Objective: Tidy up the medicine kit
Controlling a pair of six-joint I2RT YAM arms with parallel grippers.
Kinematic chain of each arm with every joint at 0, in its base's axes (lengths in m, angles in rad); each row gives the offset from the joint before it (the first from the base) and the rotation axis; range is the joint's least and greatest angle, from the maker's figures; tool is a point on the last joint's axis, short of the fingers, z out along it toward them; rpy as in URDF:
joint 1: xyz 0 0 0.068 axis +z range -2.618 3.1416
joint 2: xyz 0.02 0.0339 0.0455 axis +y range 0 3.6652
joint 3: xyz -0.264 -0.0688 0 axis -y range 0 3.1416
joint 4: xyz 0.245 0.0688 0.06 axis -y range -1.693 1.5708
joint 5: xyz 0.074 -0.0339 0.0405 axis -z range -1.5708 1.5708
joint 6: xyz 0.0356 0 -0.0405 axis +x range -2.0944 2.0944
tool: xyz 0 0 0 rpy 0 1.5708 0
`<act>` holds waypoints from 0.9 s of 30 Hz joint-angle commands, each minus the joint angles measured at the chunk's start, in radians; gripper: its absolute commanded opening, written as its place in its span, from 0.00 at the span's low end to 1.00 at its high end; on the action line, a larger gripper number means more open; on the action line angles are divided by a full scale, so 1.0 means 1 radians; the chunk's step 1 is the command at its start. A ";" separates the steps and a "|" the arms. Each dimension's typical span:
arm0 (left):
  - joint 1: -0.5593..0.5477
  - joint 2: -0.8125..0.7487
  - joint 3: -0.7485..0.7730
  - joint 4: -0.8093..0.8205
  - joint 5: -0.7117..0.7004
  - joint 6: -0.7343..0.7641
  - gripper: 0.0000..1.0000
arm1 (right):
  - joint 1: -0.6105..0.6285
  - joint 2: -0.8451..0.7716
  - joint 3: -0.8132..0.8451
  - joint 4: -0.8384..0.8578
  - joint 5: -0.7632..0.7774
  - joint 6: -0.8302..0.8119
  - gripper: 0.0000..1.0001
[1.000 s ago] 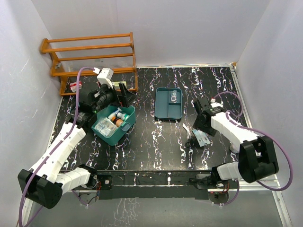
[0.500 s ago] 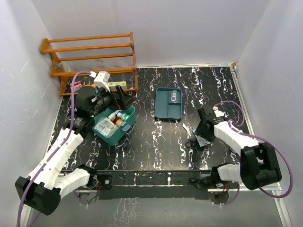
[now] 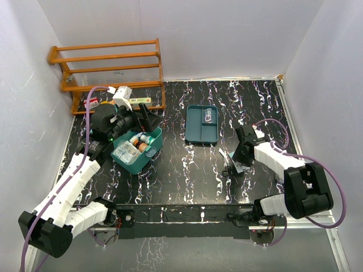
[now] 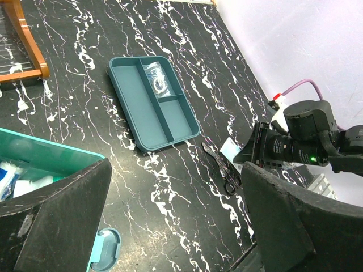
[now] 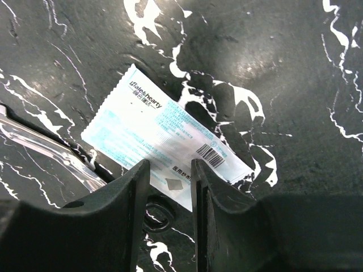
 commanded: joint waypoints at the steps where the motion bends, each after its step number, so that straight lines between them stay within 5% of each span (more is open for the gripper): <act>1: -0.003 -0.021 -0.011 -0.001 -0.018 -0.001 0.96 | -0.012 0.081 0.020 0.141 -0.119 0.047 0.32; 11: -0.004 -0.021 -0.009 -0.019 -0.038 0.008 0.96 | -0.012 0.169 0.166 0.182 -0.126 0.142 0.34; 27: -0.003 -0.003 -0.002 -0.021 -0.048 0.035 0.96 | -0.011 0.263 0.316 0.066 -0.138 -0.375 0.41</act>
